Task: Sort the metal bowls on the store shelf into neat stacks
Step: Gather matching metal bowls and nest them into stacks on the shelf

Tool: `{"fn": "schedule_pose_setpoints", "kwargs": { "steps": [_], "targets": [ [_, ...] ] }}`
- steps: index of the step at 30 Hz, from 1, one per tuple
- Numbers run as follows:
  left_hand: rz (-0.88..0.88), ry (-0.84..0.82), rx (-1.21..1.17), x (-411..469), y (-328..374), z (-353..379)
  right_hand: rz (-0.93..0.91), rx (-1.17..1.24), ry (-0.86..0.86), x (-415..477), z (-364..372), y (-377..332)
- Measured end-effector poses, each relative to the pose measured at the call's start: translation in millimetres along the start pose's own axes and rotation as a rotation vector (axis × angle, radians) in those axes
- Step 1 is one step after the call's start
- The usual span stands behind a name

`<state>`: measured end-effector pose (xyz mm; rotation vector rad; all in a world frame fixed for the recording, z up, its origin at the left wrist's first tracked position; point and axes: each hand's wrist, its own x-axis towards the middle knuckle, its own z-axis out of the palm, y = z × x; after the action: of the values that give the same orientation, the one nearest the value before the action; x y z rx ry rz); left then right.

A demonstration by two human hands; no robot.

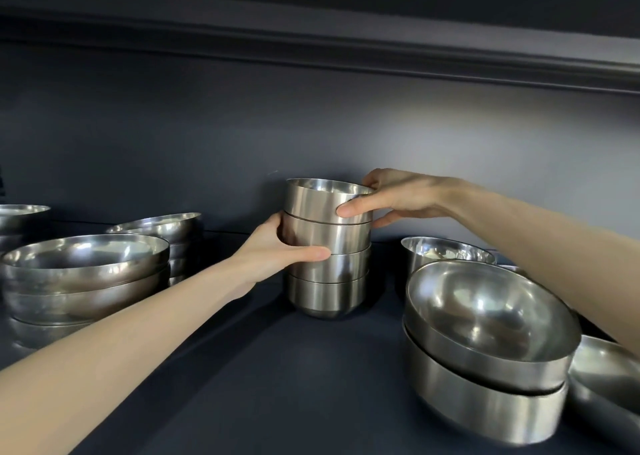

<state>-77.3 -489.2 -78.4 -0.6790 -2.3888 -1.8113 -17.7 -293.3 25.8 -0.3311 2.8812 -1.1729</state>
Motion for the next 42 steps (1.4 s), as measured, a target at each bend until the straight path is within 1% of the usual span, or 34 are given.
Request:
{"fn": "schedule_pose_setpoints", "kwargs": {
  "steps": [3,6,13,22,33,42],
  "targets": [
    [0.008,-0.024,-0.047,-3.9,-6.5,7.5,0.020,-0.006,-0.032,-0.2,-1.2,-2.5],
    [0.027,-0.054,-0.054,-8.1,-9.4,16.3,0.032,-0.005,0.009,0.6,-2.1,-1.2],
    [0.011,0.001,-0.015,-7.4,-13.0,9.5,0.011,-0.028,0.028,3.1,1.1,-9.1],
    [-0.018,0.052,0.014,-14.1,-17.6,-9.7,-0.005,-0.065,-0.007,20.3,13.7,-21.0],
    [-0.005,0.065,-0.037,-18.1,-20.4,-5.5,-0.014,-0.071,0.003,17.7,17.6,-20.4],
    [-0.009,0.049,-0.016,-15.6,-22.0,-7.4,-0.001,-0.066,-0.017,18.4,18.9,-18.9]
  ]
}}
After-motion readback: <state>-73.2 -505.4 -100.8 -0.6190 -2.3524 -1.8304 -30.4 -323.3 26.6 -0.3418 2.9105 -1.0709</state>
